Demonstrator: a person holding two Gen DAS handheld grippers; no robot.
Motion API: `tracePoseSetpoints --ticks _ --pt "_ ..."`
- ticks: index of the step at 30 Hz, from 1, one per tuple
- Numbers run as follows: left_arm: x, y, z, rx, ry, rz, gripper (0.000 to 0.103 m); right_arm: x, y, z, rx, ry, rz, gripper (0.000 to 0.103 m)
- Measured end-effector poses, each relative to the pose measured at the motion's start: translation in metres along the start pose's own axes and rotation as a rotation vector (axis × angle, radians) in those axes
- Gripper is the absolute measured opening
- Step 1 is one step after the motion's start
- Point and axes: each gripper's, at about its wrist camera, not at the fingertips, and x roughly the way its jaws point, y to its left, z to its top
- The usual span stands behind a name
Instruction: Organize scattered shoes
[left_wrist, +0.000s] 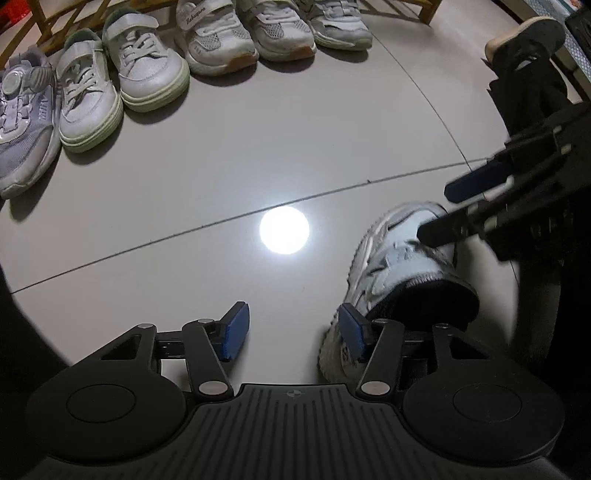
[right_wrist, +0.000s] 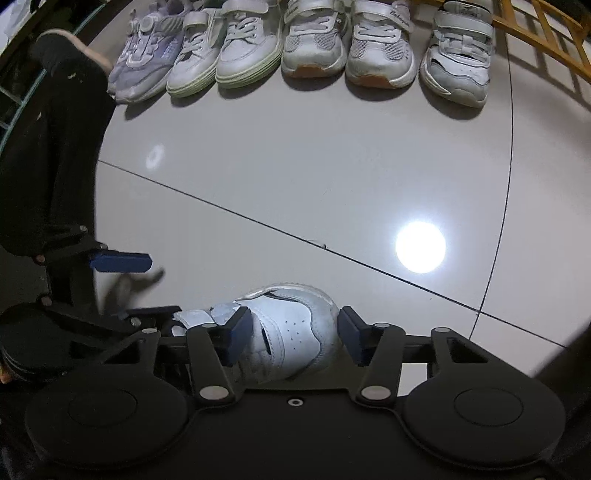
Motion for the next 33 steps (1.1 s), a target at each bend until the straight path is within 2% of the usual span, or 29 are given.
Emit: tracePoseSetpoints --ticks 2,4,7,10,12,15,18,20,22,25,28,33 --pt "0.005 -0.002 -0.001 0.009 0.015 0.001 0.029 0.001 0.003 0.0 -0.012 -0.003 -0.008 0.056" --pt "0.009 -0.004 -0.001 0.016 0.025 -0.002 0.017 0.0 0.005 0.001 -0.022 -0.018 -0.023 0.056" --pt "0.01 -0.003 0.001 0.017 -0.001 0.021 0.011 0.001 0.005 0.002 -0.032 -0.031 -0.035 0.056" --pt "0.006 0.0 0.006 0.017 -0.033 0.047 0.01 0.005 0.002 0.002 -0.017 -0.019 -0.024 0.056" --pt "0.003 0.004 0.011 0.008 -0.044 0.055 0.01 0.004 0.0 0.001 -0.01 -0.02 -0.023 0.056" --pt "-0.005 0.005 0.012 0.006 -0.05 0.0 0.01 0.002 -0.002 0.001 -0.009 -0.029 -0.034 0.057" --pt "-0.017 0.002 0.007 0.034 -0.065 -0.032 0.022 0.003 -0.005 0.002 0.003 -0.029 -0.041 0.057" --pt "-0.023 -0.001 0.003 0.054 -0.07 -0.026 0.035 0.003 -0.006 0.003 0.006 -0.028 -0.046 0.057" --pt "-0.031 -0.001 0.001 0.064 -0.09 -0.028 0.039 0.005 -0.007 0.004 0.007 -0.027 -0.052 0.057" --pt "-0.042 -0.004 -0.002 0.09 -0.106 -0.051 0.053 0.006 -0.007 0.003 0.005 -0.02 -0.055 0.057" --pt "-0.047 -0.011 -0.006 0.149 -0.098 -0.068 0.053 0.004 -0.009 0.002 0.007 -0.024 -0.056 0.058" --pt "-0.033 -0.02 -0.011 0.204 -0.036 -0.085 0.043 0.005 -0.009 0.006 0.013 -0.037 -0.059 0.059"
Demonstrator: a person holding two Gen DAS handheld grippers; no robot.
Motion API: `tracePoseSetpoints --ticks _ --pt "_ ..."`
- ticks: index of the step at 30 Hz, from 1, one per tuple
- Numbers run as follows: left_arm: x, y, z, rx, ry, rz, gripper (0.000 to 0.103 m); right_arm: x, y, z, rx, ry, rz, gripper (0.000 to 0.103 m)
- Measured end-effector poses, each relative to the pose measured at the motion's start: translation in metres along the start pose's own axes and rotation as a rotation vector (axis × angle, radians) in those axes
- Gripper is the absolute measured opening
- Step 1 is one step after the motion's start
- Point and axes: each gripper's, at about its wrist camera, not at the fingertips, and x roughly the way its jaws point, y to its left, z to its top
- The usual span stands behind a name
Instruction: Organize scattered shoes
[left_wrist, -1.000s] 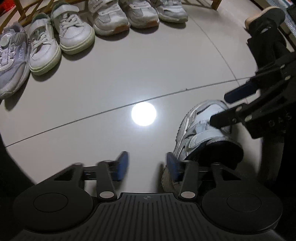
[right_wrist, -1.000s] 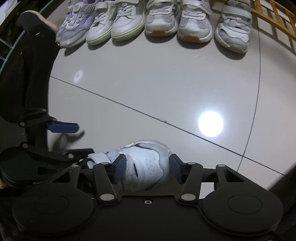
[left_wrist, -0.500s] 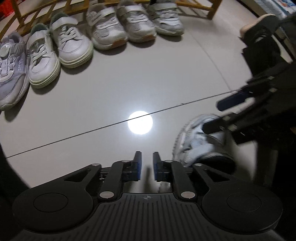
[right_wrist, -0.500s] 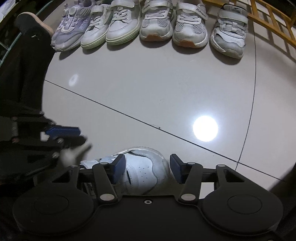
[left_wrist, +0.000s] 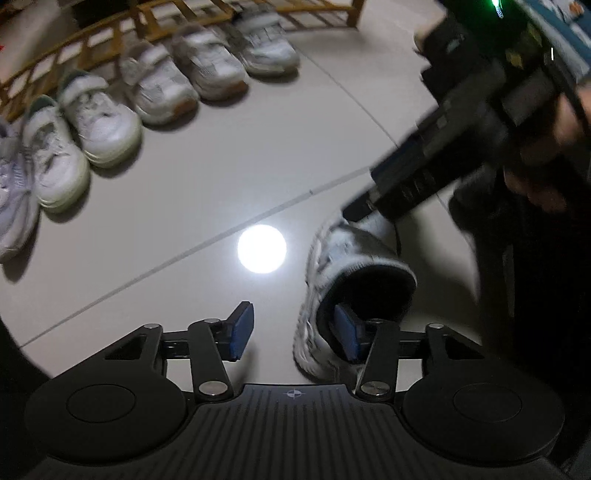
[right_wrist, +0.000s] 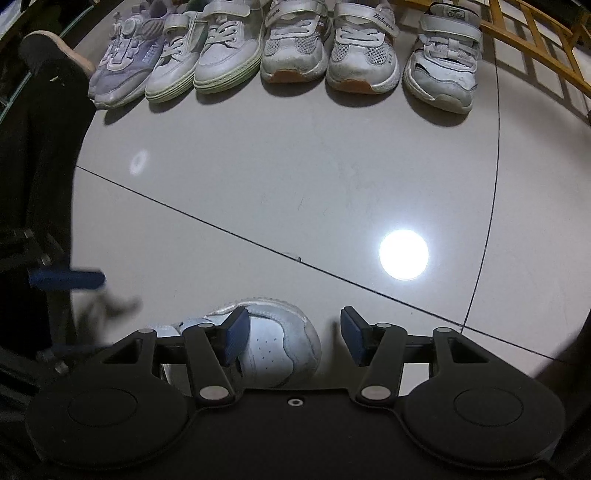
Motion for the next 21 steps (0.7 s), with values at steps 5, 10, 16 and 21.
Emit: tracePoseSetpoints --ticks 5,10,16,21 --pt "0.016 0.002 0.0 -0.029 0.042 -0.05 0.024 0.007 0.001 0.005 0.003 -0.005 -0.011 0.061" --pt "0.02 -0.005 0.005 0.028 0.045 -0.019 0.015 0.017 0.003 0.008 -0.007 0.021 -0.014 0.061" --pt "0.021 0.004 0.013 0.046 0.037 0.042 0.019 0.013 0.006 -0.001 -0.045 0.045 -0.023 0.061" --pt "0.022 0.006 0.017 0.088 0.029 0.088 0.03 0.011 0.02 -0.011 -0.109 0.087 -0.011 0.062"
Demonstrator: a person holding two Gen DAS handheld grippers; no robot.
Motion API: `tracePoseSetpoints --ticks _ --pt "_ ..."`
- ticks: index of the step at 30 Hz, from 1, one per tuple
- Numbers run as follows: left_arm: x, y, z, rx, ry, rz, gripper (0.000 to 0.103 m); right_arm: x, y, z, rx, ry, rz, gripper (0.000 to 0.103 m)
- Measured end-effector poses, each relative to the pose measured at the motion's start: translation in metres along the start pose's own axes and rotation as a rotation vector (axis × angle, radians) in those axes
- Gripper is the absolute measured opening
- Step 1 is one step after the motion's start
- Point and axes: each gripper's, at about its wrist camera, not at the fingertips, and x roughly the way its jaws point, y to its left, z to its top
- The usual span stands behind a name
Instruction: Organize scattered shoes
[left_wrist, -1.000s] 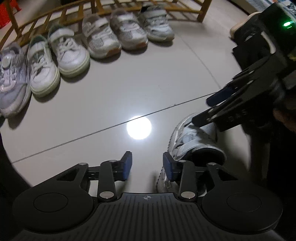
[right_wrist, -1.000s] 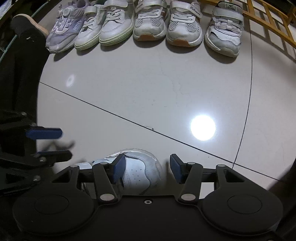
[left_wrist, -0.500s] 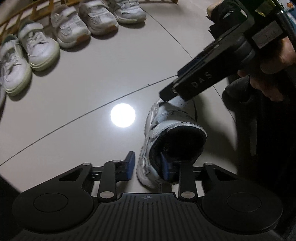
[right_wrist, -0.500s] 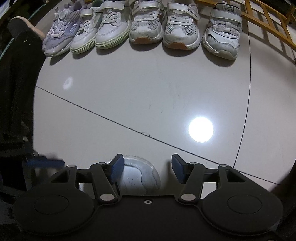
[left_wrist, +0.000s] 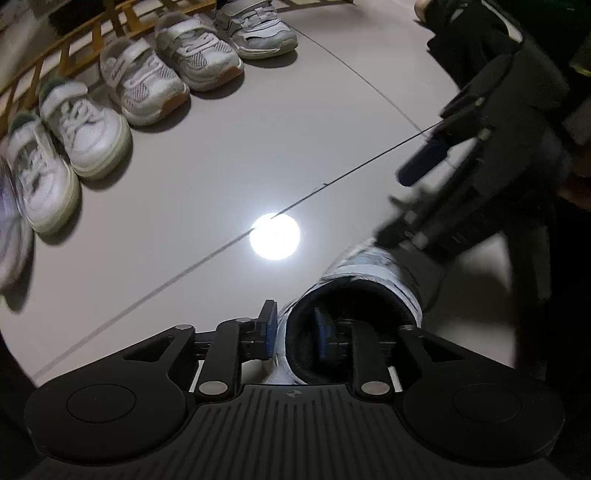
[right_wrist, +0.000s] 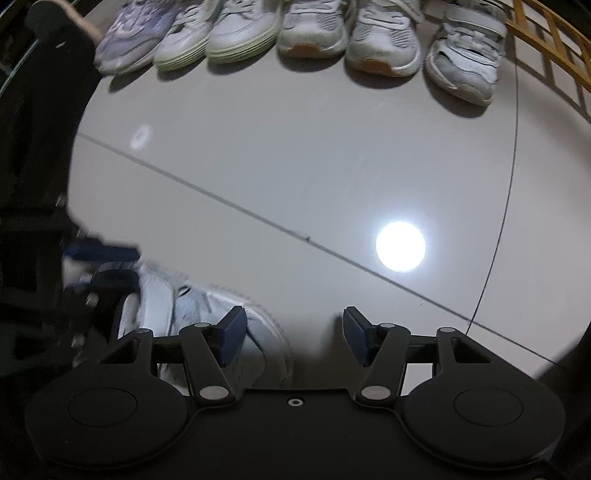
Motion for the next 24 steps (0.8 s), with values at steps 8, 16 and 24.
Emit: tracePoseSetpoints --ticks 8,16,24 --pt "-0.011 0.022 0.007 -0.061 -0.028 -0.028 0.032 -0.005 0.027 -0.014 -0.119 0.034 0.012 0.062" --pt "-0.027 0.04 0.005 -0.129 -0.071 -0.059 0.033 -0.032 0.056 -0.021 -0.279 -0.014 0.084 0.083" --pt "-0.05 0.054 0.009 -0.182 -0.152 -0.016 0.043 -0.014 0.089 -0.014 -0.377 -0.051 0.106 0.083"
